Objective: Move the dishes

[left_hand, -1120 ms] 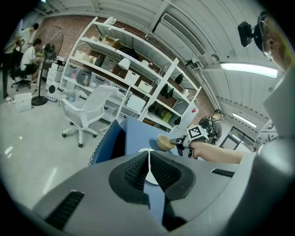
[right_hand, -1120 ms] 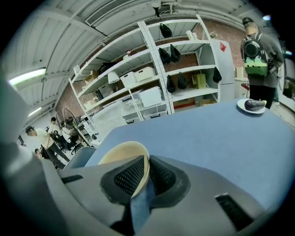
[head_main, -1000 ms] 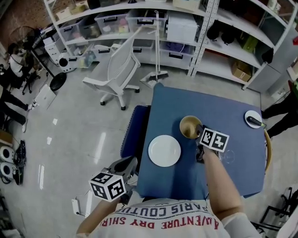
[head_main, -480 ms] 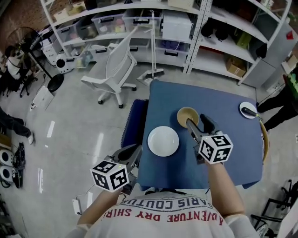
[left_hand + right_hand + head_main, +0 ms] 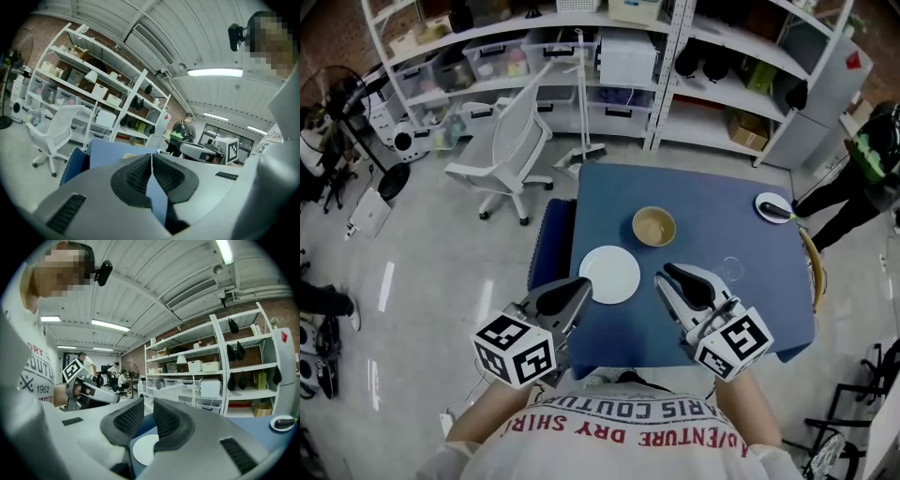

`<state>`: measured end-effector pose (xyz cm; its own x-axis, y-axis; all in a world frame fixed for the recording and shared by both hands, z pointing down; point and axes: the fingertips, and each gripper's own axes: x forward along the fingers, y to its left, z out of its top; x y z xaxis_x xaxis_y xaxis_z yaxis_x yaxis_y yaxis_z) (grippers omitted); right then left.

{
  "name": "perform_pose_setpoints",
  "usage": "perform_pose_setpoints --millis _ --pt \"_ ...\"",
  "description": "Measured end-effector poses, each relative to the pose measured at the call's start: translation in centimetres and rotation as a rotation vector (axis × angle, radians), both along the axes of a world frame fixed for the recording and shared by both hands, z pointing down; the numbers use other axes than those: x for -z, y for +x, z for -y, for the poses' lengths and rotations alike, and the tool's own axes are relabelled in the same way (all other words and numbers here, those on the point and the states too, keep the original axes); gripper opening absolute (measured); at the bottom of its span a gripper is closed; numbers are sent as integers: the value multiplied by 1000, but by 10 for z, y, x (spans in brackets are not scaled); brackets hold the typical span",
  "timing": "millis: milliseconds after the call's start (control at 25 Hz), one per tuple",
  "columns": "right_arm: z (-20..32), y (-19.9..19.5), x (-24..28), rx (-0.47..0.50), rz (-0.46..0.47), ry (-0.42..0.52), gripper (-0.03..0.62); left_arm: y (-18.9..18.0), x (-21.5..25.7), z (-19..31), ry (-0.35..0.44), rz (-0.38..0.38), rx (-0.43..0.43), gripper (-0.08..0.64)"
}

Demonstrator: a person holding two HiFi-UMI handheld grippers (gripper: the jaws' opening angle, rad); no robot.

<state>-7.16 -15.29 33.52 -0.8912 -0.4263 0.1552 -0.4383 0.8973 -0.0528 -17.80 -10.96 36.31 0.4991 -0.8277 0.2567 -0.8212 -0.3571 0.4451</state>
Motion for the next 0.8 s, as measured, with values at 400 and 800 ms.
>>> perform_pose_setpoints --millis 400,800 --pt "-30 21 -14 -12 28 -62 21 30 17 -10 81 37 -88 32" --pt "-36 25 -18 -12 17 -73 21 34 18 -13 70 43 -83 32"
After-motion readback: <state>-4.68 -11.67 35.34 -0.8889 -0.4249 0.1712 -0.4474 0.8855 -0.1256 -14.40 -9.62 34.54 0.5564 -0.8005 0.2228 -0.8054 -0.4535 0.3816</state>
